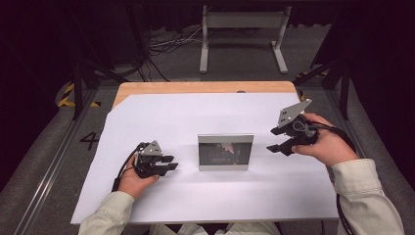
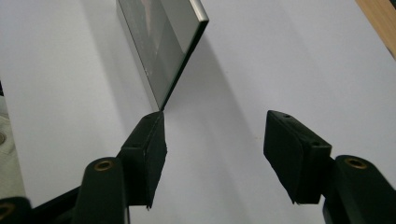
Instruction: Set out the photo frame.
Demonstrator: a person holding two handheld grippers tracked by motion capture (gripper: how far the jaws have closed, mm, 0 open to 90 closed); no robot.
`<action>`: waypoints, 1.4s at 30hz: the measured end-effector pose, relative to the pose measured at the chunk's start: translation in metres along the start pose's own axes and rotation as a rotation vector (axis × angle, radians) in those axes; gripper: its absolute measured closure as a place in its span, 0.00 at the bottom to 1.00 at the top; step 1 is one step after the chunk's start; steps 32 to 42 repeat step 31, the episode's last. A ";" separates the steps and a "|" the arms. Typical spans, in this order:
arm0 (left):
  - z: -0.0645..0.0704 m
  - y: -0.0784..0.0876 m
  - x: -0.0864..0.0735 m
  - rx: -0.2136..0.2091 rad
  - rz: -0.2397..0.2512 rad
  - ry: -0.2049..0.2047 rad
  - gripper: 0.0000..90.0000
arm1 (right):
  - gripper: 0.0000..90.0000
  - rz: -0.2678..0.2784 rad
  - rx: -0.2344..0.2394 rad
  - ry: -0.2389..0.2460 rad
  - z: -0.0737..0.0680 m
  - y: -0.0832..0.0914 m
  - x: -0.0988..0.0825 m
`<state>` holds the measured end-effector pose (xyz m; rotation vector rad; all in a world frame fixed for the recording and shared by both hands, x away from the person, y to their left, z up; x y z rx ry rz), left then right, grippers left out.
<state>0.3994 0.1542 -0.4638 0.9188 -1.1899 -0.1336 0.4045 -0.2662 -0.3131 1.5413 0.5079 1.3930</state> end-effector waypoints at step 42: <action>0.000 0.001 0.000 0.002 0.006 0.009 0.70 | 0.43 0.136 -0.002 -0.182 0.002 -0.045 -0.068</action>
Point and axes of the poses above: each handheld gripper's, and its own axes: y roughly backward along the jaws, x roughly out of its top, z roughly to its right, the point moved 2 cm from there along -y, roughly forward along the jaws, and after that the axes turned 2 degrees about x, right-handed, at the moved point
